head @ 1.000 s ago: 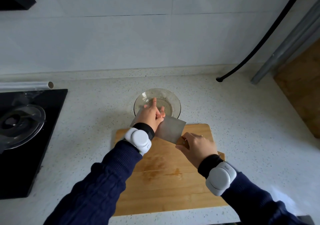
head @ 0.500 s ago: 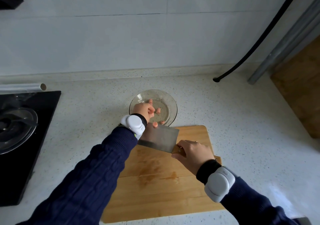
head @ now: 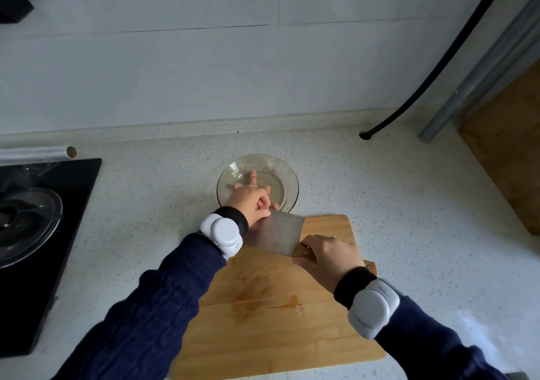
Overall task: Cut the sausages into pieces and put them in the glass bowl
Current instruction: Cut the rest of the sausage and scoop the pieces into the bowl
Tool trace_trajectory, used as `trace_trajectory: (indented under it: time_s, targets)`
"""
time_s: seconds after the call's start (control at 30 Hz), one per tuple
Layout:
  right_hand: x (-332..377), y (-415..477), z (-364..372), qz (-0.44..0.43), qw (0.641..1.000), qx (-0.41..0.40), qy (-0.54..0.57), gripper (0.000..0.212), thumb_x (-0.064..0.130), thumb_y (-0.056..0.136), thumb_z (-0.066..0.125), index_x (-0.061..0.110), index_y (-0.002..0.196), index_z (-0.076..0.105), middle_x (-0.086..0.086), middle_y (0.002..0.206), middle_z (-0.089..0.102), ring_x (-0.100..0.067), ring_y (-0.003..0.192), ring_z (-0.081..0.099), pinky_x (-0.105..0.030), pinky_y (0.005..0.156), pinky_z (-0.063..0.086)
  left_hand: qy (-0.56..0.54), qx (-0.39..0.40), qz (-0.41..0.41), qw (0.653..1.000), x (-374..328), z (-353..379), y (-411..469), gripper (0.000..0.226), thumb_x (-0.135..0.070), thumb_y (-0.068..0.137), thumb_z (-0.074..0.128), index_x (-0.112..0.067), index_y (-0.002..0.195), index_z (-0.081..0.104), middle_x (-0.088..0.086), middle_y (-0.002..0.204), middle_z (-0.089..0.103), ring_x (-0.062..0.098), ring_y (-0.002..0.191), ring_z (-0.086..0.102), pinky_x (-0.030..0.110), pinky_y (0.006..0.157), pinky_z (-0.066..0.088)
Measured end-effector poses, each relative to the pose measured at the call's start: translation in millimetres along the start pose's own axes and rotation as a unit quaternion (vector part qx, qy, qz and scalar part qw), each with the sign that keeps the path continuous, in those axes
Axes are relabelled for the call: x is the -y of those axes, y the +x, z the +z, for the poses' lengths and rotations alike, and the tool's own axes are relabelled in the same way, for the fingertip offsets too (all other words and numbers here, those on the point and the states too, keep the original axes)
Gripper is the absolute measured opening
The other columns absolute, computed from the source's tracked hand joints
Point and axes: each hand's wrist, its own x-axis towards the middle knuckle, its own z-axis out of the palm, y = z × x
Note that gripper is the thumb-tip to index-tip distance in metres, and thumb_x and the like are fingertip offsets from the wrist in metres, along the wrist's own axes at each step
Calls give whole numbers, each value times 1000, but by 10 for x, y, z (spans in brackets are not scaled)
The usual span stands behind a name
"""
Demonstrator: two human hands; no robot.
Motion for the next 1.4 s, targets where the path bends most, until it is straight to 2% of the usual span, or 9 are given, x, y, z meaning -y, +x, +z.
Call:
trace_trajectory:
  time_s: [0.1, 0.2, 0.6, 0.77, 0.93, 1.03, 1.17, 1.27, 1.4]
  targets:
    - [1, 1, 4, -2, 1000, 0, -2, 35, 50, 87, 48, 20, 101, 57, 5, 99, 66, -22, 87, 60, -25, 63, 37, -12, -20, 1, 1000, -12, 3, 6, 12, -2, 75, 71, 2, 85, 68, 21, 118, 64, 24, 73, 65, 44, 103, 43]
    - [11, -12, 2, -3, 1000, 5, -4, 36, 51, 87, 48, 20, 103, 58, 4, 101, 66, -23, 90, 61, -26, 65, 37, -23, -45, -12, 999, -37, -50, 24, 14, 2, 79, 66, 5, 92, 68, 19, 99, 70, 30, 84, 66, 15, 75, 47]
    - [25, -56, 24, -12, 1000, 18, 3, 36, 51, 87, 49, 20, 104, 58, 3, 102, 66, -25, 91, 61, -31, 73, 46, 50, -20, -26, 998, -34, 36, 233, 17, 2, 87, 57, 1, 100, 67, -1, 101, 44, 19, 84, 56, 32, 83, 54]
    - [14, -71, 41, -18, 1000, 20, 4, 37, 51, 87, 49, 20, 106, 58, 3, 103, 66, -24, 90, 61, -30, 74, 47, -6, -49, -76, 996, -45, 22, 190, 15, 7, 86, 47, -5, 88, 55, 3, 77, 54, 11, 54, 55, 11, 34, 45]
    - [2, -91, 62, -29, 999, 23, 4, 38, 51, 87, 48, 22, 108, 58, 5, 102, 66, -21, 90, 61, -27, 72, 45, -8, -45, -35, 998, 2, -124, 107, 28, 11, 87, 46, 4, 106, 65, 10, 102, 61, 14, 73, 54, 7, 57, 41]
    - [-26, -121, 75, -32, 999, 32, 6, 38, 52, 86, 49, 23, 108, 58, 6, 102, 66, -20, 90, 61, -25, 69, 41, -60, -86, -60, 993, 100, -172, 47, 31, 15, 86, 41, 5, 103, 65, 20, 103, 67, 19, 62, 56, 9, 49, 45]
    - [-58, -174, 108, -33, 998, 53, 10, 38, 53, 84, 51, 25, 109, 57, 9, 104, 66, -17, 92, 61, -25, 69, 41, -69, -124, -61, 988, 211, -246, -94, 32, 17, 84, 41, 3, 96, 68, 14, 98, 70, -4, 56, 62, -3, 57, 42]
    - [-48, -224, 148, -34, 997, 67, 14, 38, 52, 82, 54, 27, 111, 56, 10, 105, 67, -16, 93, 62, -26, 75, 46, -58, -141, -59, 987, 250, -248, -263, 29, 14, 84, 47, 0, 95, 70, 14, 102, 72, 15, 82, 65, 8, 75, 40]
    - [-73, -234, 201, -41, 996, 81, 2, 39, 49, 83, 54, 26, 115, 52, 8, 107, 67, -19, 96, 61, -28, 77, 46, -55, -148, -58, 986, 243, -184, -431, 27, 12, 85, 48, -1, 92, 71, 10, 96, 74, 14, 81, 61, 4, 72, 35]
